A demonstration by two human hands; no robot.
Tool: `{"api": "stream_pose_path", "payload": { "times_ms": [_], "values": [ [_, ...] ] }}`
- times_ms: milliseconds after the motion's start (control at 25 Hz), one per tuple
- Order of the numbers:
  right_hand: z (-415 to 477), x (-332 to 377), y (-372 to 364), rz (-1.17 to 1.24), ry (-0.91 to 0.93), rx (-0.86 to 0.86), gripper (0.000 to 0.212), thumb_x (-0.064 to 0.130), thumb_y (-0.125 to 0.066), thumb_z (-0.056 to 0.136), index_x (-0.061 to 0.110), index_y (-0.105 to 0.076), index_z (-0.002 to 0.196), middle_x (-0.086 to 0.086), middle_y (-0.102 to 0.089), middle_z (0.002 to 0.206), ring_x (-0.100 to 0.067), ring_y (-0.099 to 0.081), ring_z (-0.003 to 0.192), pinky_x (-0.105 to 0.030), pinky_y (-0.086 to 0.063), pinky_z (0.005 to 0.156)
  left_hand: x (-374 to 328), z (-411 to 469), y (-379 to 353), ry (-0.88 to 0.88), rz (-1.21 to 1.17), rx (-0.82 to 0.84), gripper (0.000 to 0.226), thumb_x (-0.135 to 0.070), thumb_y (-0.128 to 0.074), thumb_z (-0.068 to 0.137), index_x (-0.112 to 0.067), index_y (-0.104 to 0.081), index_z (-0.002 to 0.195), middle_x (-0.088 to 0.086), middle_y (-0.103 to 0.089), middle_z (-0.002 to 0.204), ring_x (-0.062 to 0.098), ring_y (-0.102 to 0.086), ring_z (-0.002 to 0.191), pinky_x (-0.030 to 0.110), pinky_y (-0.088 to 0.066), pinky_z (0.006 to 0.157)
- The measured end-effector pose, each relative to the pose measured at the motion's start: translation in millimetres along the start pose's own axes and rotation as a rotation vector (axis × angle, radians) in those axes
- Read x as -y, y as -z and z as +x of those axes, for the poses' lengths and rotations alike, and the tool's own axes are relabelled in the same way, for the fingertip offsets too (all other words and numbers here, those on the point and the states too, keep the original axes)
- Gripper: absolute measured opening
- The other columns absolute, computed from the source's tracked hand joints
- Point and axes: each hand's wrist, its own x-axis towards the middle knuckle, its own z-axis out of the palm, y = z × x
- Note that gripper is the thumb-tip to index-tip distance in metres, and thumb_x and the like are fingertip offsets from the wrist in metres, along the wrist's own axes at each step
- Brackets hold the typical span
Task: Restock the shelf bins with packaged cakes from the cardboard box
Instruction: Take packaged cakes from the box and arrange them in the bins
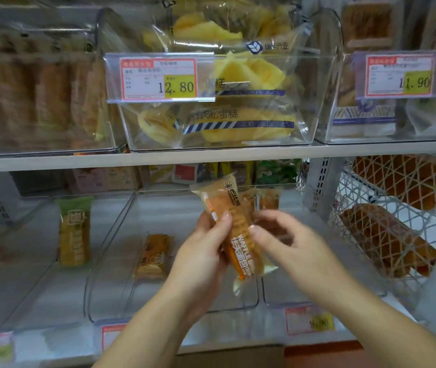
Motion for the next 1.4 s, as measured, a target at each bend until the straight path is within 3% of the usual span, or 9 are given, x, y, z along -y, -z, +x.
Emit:
{"api": "stream_pose_path", "payload": {
  "times_ms": [120, 240, 360, 600, 760, 1000, 1160, 1280, 1400],
  "values": [
    [-9, -2, -2, -0.075, 0.019, -0.022, 0.046, 0.03, -0.077, 0.078, 0.041, -0.055, 0.117, 0.024, -0.063, 0.105, 0.012, -0.059, 0.09, -0.004, -0.041, 0.071, 7, 2, -12, -0.073, 0.098, 0.056, 0.03, -0.027, -0.047, 0.099, -0.026, -0.056, 0.127, -0.002, -0.07, 0.121, 0.013, -0.065, 0.115, 0.032, -0.046, 0.103],
    [24, -34, 21, -0.02, -0.093, -0.352, 0.034, 0.018, -0.073, 0.084, 0.031, -0.056, 0.11, 0.022, -0.064, 0.093, 0.004, -0.061, 0.084, -0.012, -0.042, 0.069, 22, 9, -8, -0.251, 0.68, 0.029, 0.039, -0.045, -0.052, 0.095, -0.055, -0.036, 0.129, -0.049, -0.036, 0.13, -0.02, -0.033, 0.127, 0.003, -0.023, 0.103],
    [76, -94, 43, -0.274, -0.341, -0.44, 0.016, 0.022, -0.064, 0.09, 0.013, -0.058, 0.102, 0.006, -0.066, 0.083, -0.012, -0.065, 0.077, -0.025, -0.048, 0.06, 41, 12, 0, -0.247, 1.209, 0.077, 0.075, -0.054, -0.049, 0.094, -0.046, -0.001, 0.151, -0.035, -0.004, 0.152, -0.014, -0.003, 0.139, 0.009, -0.007, 0.109],
    [126, -150, 30, -0.527, -0.554, -0.365, 0.058, 0.021, -0.056, 0.094, -0.005, -0.033, 0.14, -0.02, -0.059, 0.124, -0.036, -0.059, 0.113, -0.039, -0.047, 0.091, 55, 21, 3, -0.236, 1.161, 0.102, 0.07, -0.051, -0.043, 0.097, -0.049, 0.002, 0.151, -0.041, 0.012, 0.146, -0.026, 0.007, 0.127, -0.008, 0.004, 0.091],
    [132, -159, 24, -0.595, -0.59, -0.332, 0.046, 0.017, -0.052, 0.094, 0.003, -0.037, 0.135, -0.018, -0.059, 0.123, -0.036, -0.058, 0.113, -0.04, -0.047, 0.088, 59, 24, 8, -0.243, 1.16, 0.15, 0.07, -0.051, -0.043, 0.097, -0.048, 0.003, 0.149, -0.039, 0.012, 0.147, -0.039, 0.017, 0.114, -0.014, 0.004, 0.083],
    [113, -134, 37, -0.605, -0.61, -0.208, 0.038, 0.031, -0.069, 0.086, 0.003, -0.06, 0.11, -0.016, -0.066, 0.113, -0.031, -0.063, 0.105, -0.035, -0.052, 0.085, 53, 12, 13, -0.3, 1.149, 0.116, 0.073, -0.056, -0.047, 0.093, -0.045, -0.004, 0.152, -0.034, 0.008, 0.154, -0.014, 0.002, 0.142, 0.002, -0.005, 0.106],
    [64, -74, 42, -0.523, -0.454, -0.252, 0.039, 0.032, -0.059, 0.094, 0.01, -0.056, 0.126, -0.01, -0.062, 0.123, -0.029, -0.061, 0.109, -0.034, -0.049, 0.089, 25, -30, 29, -0.521, 1.238, 0.089, 0.062, -0.051, -0.049, 0.095, -0.036, -0.028, 0.151, -0.022, -0.022, 0.156, -0.007, -0.022, 0.142, 0.013, -0.021, 0.115],
    [3, -24, 19, -0.226, -0.128, -0.388, 0.026, 0.028, -0.056, 0.094, 0.027, -0.057, 0.12, -0.002, -0.069, 0.104, -0.021, -0.066, 0.091, -0.04, -0.054, 0.081, 17, -77, 53, -0.603, 1.28, 0.113, 0.049, -0.042, -0.05, 0.093, -0.027, -0.051, 0.139, -0.014, -0.053, 0.13, -0.003, -0.053, 0.111, 0.007, -0.044, 0.086],
    [-58, -5, -21, -0.132, -0.034, -0.15, 0.015, 0.023, -0.055, 0.094, 0.031, -0.058, 0.107, 0.0, -0.068, 0.084, -0.011, -0.068, 0.067, -0.035, -0.054, 0.066, 33, -131, 93, -0.346, 1.414, 0.2, 0.047, -0.047, -0.049, 0.092, -0.036, -0.05, 0.138, -0.018, -0.055, 0.127, -0.004, -0.056, 0.104, 0.012, -0.045, 0.086]
  ]
}}
